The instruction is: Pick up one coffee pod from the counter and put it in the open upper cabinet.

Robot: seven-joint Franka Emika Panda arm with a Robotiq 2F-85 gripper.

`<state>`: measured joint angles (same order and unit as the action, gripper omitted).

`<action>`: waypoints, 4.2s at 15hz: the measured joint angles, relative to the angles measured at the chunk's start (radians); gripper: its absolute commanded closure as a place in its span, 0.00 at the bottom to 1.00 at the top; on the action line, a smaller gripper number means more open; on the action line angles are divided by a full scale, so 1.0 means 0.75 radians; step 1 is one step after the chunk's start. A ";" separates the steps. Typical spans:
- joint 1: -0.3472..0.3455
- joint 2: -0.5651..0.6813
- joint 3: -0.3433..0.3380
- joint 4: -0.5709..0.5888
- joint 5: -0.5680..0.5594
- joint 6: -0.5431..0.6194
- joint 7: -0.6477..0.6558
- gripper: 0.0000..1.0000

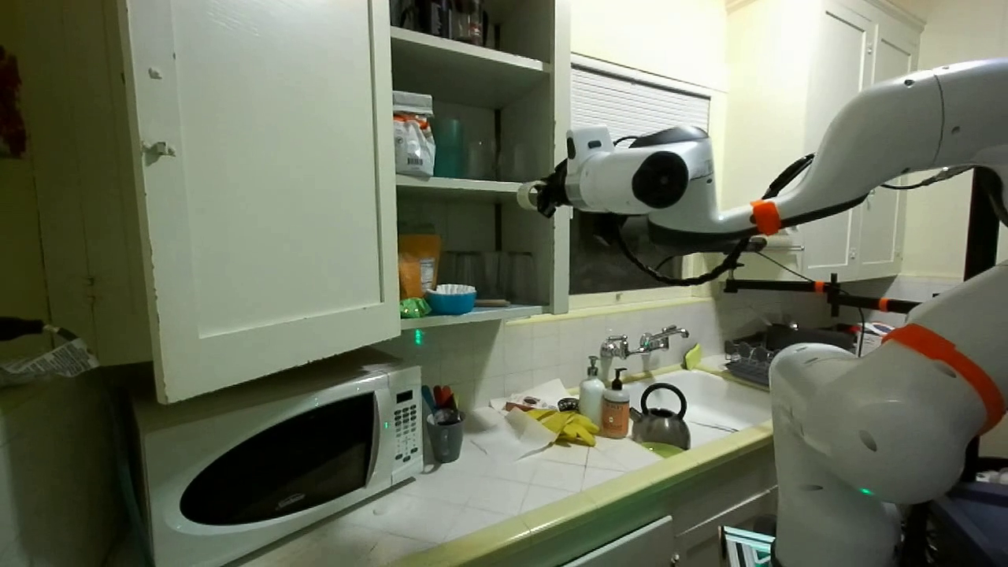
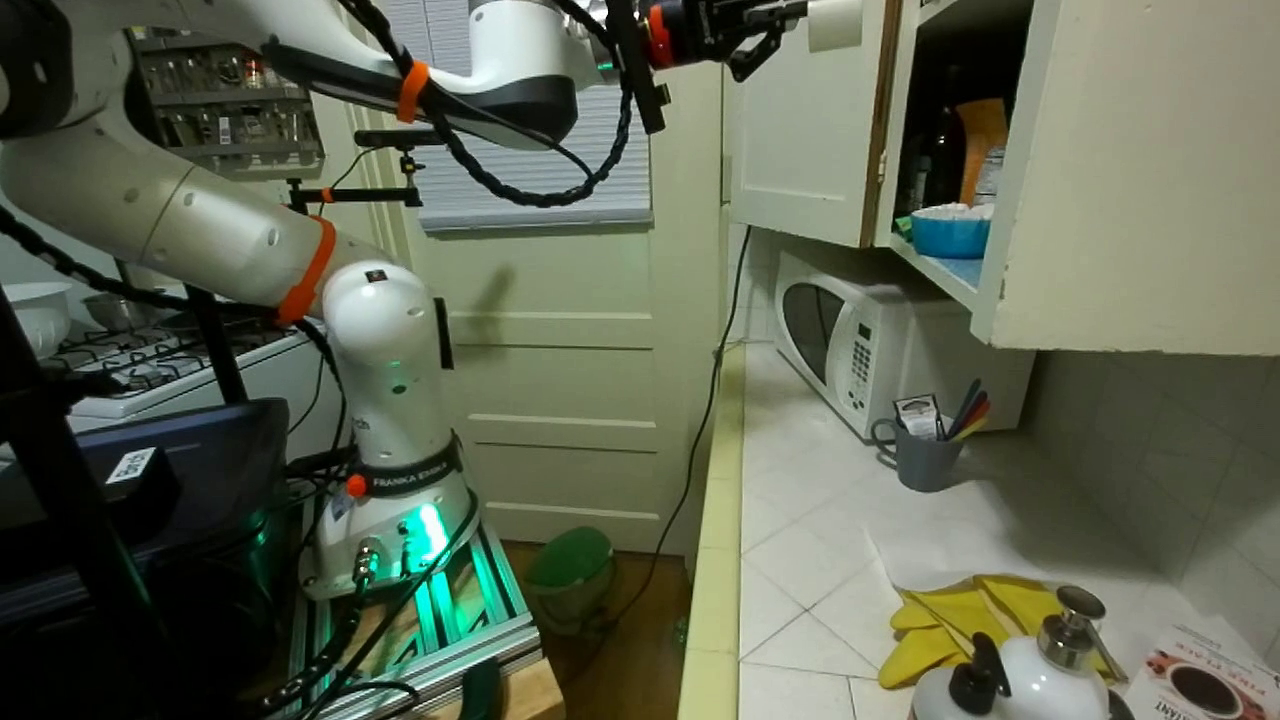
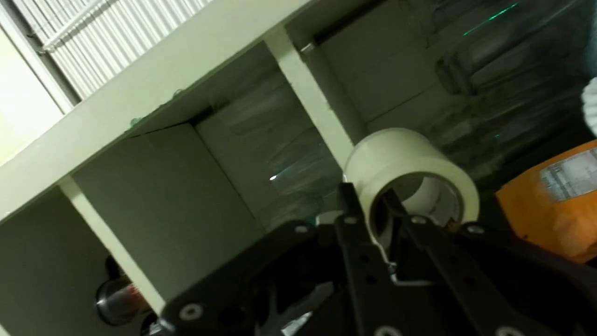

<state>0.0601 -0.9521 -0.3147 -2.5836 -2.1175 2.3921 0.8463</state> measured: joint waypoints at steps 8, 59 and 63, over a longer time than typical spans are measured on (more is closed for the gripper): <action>0.089 0.041 0.033 0.158 0.005 -0.104 0.034 0.97; 0.260 0.924 -0.396 1.043 0.935 0.485 -0.013 0.97; 0.266 0.976 -0.437 1.082 1.020 0.553 -0.054 0.97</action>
<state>0.2596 -0.2197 -0.6421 -1.7721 -1.3525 2.8068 0.8057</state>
